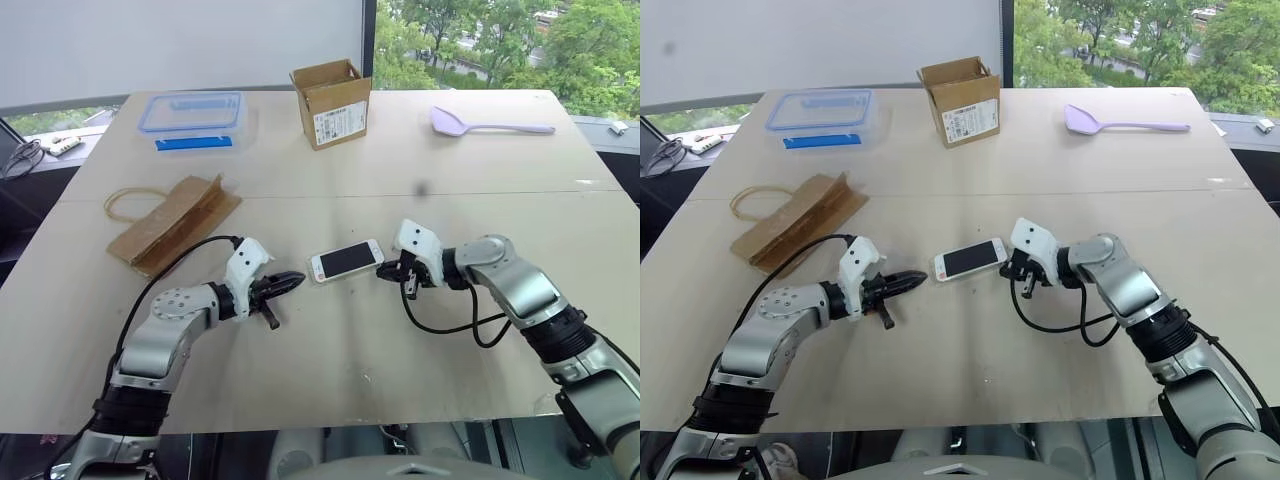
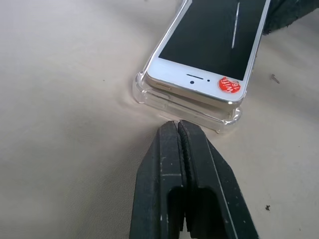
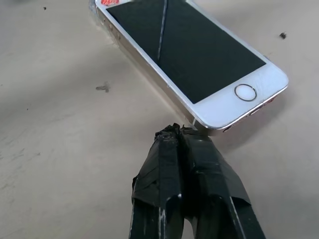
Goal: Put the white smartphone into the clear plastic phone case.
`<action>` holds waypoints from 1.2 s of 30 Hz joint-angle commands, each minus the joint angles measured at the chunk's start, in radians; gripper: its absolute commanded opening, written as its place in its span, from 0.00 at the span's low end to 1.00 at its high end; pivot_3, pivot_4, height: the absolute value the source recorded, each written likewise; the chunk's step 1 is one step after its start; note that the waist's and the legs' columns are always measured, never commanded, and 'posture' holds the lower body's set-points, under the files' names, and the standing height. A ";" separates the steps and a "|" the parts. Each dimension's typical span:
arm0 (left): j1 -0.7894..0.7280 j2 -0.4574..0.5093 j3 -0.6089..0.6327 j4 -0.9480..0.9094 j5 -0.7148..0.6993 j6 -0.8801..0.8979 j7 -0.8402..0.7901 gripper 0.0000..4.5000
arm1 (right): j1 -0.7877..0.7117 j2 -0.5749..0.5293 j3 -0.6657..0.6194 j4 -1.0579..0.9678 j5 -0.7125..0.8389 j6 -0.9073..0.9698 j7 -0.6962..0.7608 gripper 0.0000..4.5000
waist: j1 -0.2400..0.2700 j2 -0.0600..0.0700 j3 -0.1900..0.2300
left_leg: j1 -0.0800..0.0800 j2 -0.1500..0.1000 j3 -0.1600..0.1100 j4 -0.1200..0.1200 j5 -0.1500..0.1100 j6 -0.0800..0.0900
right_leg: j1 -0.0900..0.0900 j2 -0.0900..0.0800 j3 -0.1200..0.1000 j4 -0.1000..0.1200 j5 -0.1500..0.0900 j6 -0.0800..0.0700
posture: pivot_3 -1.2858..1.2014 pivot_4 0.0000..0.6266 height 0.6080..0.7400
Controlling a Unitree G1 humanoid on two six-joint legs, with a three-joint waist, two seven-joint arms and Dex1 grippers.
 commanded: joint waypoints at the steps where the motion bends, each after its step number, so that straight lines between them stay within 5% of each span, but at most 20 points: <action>1: 0.002 0.003 0.008 -0.011 0.002 0.005 0.005 0.01 | -0.025 0.001 -0.024 -0.023 0.010 -0.015 0.022 0.00 | 0.000 0.000 0.000 | 0.000 0.000 0.000 0.000 0.000 0.000 | 0.000 0.000 0.000 0.000 0.000 0.000 | 0.52 0.24 1.00; 7: 0.005 0.004 0.010 -0.012 0.002 0.006 0.004 0.01 | 0.004 -0.021 -0.091 -0.205 0.205 0.102 0.134 0.00 | 0.000 0.000 0.001 | 0.000 0.000 0.000 0.000 0.000 0.000 | 0.000 0.000 0.000 0.000 0.000 0.000 | 0.52 0.24 1.00; 15: 0.013 0.000 0.012 -0.018 -0.001 0.007 0.010 0.01 | -0.067 0.161 0.026 -0.009 0.026 -0.036 -0.045 0.00 | 0.001 0.000 0.001 | 0.000 0.000 0.000 0.000 0.000 0.000 | 0.000 0.000 0.000 0.001 0.000 0.000 | 0.52 0.24 1.00; 28: 0.035 -0.006 0.012 -0.047 -0.007 0.015 0.028 0.01 | -0.151 0.219 0.246 0.278 -0.192 -0.234 0.061 0.00 | -0.003 0.000 0.000 | 0.002 0.001 0.000 0.000 0.000 0.000 | 0.001 0.000 0.000 0.002 0.000 0.000 | 0.52 0.24 1.00; 36: 0.040 -0.007 0.006 -0.051 -0.001 0.013 0.029 0.01 | -0.167 0.252 0.224 0.372 -0.199 -0.232 0.118 0.00 | -0.002 0.000 -0.001 | 0.008 0.001 0.000 0.000 0.000 0.000 | 0.008 0.000 0.000 0.001 0.000 -0.001 | 0.52 0.24 1.00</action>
